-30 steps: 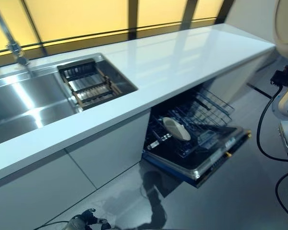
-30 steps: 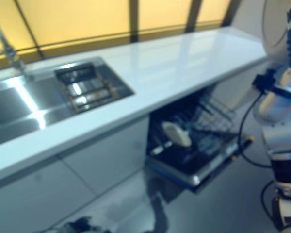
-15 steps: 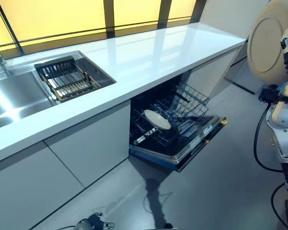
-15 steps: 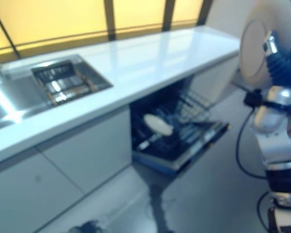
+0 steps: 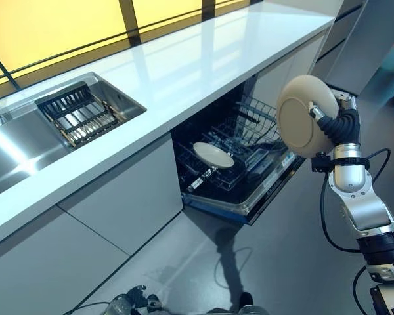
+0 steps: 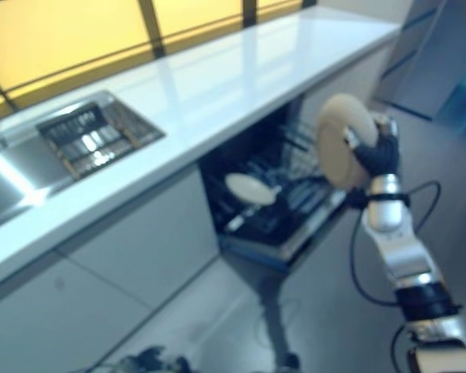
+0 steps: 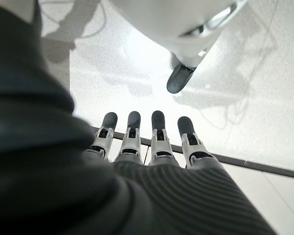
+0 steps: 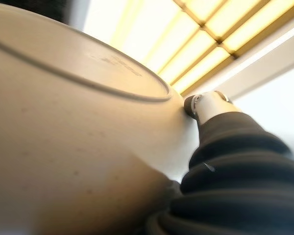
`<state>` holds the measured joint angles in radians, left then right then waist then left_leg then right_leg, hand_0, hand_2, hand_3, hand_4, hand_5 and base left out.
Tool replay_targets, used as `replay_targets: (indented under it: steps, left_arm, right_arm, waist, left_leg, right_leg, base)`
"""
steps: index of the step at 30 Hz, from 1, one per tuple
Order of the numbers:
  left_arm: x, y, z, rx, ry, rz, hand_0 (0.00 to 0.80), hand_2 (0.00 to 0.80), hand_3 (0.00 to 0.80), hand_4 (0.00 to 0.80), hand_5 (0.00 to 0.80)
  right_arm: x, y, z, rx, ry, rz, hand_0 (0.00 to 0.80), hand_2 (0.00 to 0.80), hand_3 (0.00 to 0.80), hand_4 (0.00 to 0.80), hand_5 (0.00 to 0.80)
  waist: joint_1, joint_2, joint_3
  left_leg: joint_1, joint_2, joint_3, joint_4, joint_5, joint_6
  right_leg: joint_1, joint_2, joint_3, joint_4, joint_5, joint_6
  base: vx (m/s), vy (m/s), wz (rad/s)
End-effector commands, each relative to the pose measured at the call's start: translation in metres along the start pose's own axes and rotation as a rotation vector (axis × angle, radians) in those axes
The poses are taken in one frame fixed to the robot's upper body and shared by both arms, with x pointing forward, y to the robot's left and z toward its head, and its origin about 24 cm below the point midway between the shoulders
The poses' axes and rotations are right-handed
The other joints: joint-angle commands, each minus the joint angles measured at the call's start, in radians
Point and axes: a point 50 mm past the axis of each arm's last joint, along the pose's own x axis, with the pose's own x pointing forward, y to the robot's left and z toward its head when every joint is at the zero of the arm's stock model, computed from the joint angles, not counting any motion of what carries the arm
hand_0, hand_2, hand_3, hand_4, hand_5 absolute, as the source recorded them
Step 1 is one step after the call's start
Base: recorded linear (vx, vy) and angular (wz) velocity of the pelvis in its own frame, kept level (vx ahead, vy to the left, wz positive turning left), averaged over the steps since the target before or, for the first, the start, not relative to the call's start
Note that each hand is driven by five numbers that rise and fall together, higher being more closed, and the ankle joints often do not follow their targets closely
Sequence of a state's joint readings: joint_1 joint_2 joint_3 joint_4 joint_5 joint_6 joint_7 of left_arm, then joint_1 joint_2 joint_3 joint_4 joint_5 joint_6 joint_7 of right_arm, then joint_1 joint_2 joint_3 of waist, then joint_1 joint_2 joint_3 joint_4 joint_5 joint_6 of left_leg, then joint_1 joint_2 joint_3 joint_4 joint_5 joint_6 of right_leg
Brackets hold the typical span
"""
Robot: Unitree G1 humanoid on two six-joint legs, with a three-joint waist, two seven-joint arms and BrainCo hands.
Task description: Take plates into dishwasher
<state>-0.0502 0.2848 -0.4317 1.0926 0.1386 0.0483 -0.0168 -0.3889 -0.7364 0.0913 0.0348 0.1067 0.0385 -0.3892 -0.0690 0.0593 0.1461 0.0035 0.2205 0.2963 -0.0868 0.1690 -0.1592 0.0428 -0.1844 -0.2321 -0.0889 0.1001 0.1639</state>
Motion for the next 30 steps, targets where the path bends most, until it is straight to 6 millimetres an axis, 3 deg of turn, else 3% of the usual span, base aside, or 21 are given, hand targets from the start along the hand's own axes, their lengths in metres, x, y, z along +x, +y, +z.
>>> replay_targets:
  steps: [1,7,14,20,25,30]
  left_arm:
    - [0.003,0.025,0.027,0.036,-0.078,0.050,0.000,0.000,0.000,0.000,0.000]
    - [0.002,0.025,0.033,0.056,-0.106,0.044,0.000,0.000,0.000,0.000,0.000]
    - [0.002,0.023,0.035,0.062,-0.124,0.039,0.000,0.000,0.000,0.000,0.000]
    - [0.001,0.020,0.031,0.032,-0.119,0.037,0.000,0.000,0.000,0.000,0.000]
    - [0.001,0.017,0.022,0.008,-0.097,0.035,0.000,0.000,0.000,0.000,0.000]
    - [0.000,0.022,0.022,0.006,-0.096,0.040,0.000,0.000,0.000,0.000,0.000]
  right_arm:
    - [0.017,-0.011,0.026,-0.021,-0.122,-0.048,0.800,0.800,0.800,0.800,0.800]
    - [0.020,-0.009,0.015,-0.093,-0.086,-0.032,0.800,0.800,0.800,0.800,0.800]
    - [0.032,-0.012,0.020,-0.184,-0.109,-0.038,0.800,0.800,0.800,0.800,0.800]
    - [0.028,-0.013,0.017,-0.170,-0.103,-0.047,0.800,0.800,0.800,0.800,0.800]
    - [0.019,-0.019,0.013,-0.149,-0.097,-0.085,0.800,0.800,0.800,0.800,0.800]
    - [0.013,-0.033,0.008,-0.139,-0.090,-0.153,0.800,0.800,0.800,0.800,0.800]
  waist:
    - [-0.010,-0.035,0.070]
    - [-0.001,-0.015,0.097]
    - [0.017,-0.007,0.121]
    - [0.028,-0.037,0.112]
    - [0.030,-0.062,0.090]
    - [0.038,-0.088,0.072]
  left_leg:
    - [-0.011,-0.057,-0.036,0.002,-0.081,0.048]
    - [-0.022,-0.076,-0.059,-0.001,-0.083,0.053]
    - [-0.042,-0.080,-0.079,-0.001,-0.073,0.050]
    - [-0.026,-0.077,-0.076,-0.001,-0.082,0.051]
    - [0.008,-0.083,-0.061,0.007,-0.104,0.068]
    - [0.027,-0.110,-0.045,0.052,-0.145,0.113]
  right_leg:
    - [-0.051,-0.008,0.018,0.109,-0.086,-0.036]
    - [-0.066,-0.020,0.010,0.117,-0.083,-0.036]
    - [-0.077,-0.014,-0.004,0.122,-0.087,-0.044]
    - [-0.053,-0.005,-0.014,0.093,-0.075,-0.043]
    - [-0.028,-0.020,-0.007,0.093,-0.070,-0.028]
    - [-0.014,-0.092,0.009,0.213,-0.069,-0.001]
  base:
    - [0.001,0.034,0.00]
    - [-0.004,0.007,0.02]
    - [-0.008,0.003,0.07]
    - [0.058,0.057,0.04]
    - [0.113,0.176,0.04]
    - [0.123,0.328,0.00]
